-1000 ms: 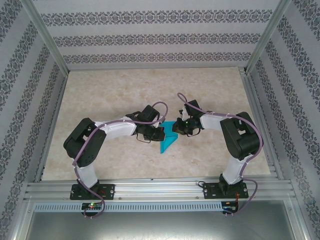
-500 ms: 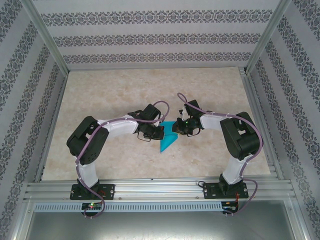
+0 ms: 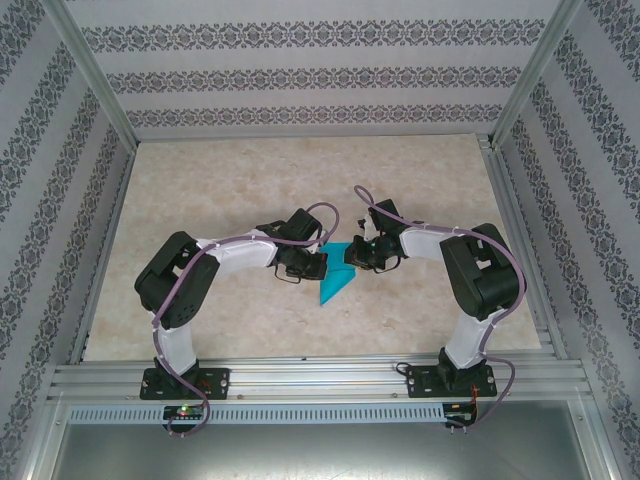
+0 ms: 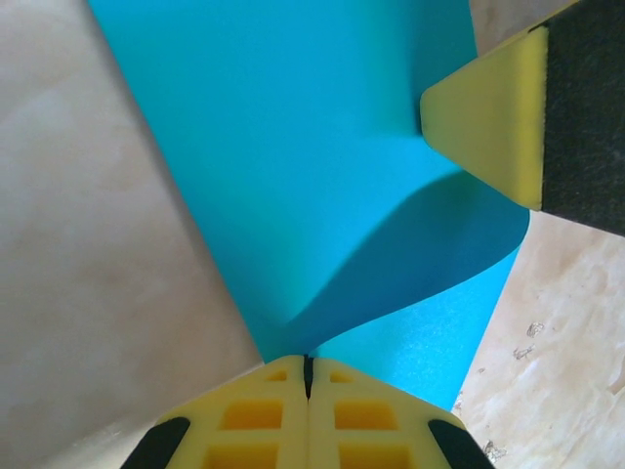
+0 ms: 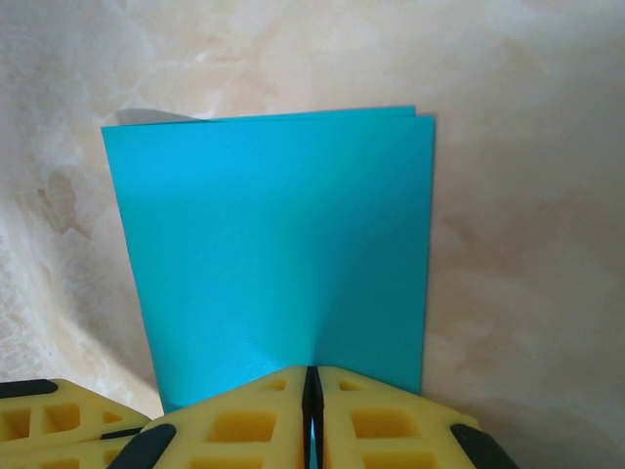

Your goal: Fold a paper plane with a square sheet of paper (pick it up from the middle)

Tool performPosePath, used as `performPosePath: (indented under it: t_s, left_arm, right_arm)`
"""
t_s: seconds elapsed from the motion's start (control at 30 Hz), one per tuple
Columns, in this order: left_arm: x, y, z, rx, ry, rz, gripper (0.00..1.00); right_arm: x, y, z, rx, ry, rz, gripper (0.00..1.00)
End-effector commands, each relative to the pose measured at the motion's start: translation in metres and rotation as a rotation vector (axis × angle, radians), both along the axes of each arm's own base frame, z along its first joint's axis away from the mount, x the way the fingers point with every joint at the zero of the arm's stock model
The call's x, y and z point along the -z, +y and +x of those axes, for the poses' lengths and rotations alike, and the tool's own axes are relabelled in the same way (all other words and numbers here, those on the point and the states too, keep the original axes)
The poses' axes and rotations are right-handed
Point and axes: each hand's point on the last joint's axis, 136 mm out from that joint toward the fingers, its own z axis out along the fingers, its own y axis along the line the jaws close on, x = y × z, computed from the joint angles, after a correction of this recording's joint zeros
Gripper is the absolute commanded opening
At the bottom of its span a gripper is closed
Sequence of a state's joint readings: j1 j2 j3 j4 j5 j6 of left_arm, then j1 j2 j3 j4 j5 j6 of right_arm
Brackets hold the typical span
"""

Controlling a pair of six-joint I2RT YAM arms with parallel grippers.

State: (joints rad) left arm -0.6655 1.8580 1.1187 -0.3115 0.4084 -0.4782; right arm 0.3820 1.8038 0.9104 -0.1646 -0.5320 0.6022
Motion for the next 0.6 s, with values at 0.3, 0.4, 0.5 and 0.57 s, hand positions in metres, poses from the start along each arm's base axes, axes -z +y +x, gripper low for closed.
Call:
performPosePath:
  t_s: [0.3, 0.4, 0.5, 0.57]
  left_arm:
    - [0.025, 0.011, -0.001, -0.021, 0.051, 0.065, 0.03]
    - [0.027, 0.013, -0.003, -0.022, 0.058, 0.078, 0.03]
    - [0.024, 0.013, -0.003, -0.021, 0.051, 0.069, 0.03]
    - [0.022, 0.011, -0.003, -0.016, 0.053, 0.06, 0.03]
  right_arm:
    - [0.018, -0.007, -0.009, 0.004, 0.055, -0.067, 0.14]
    - [0.013, -0.005, -0.007, 0.007, 0.047, -0.056, 0.14]
    - [-0.003, -0.003, -0.001, 0.018, 0.013, -0.029, 0.15]
    - [-0.023, -0.001, 0.006, 0.023, -0.032, -0.001, 0.17]
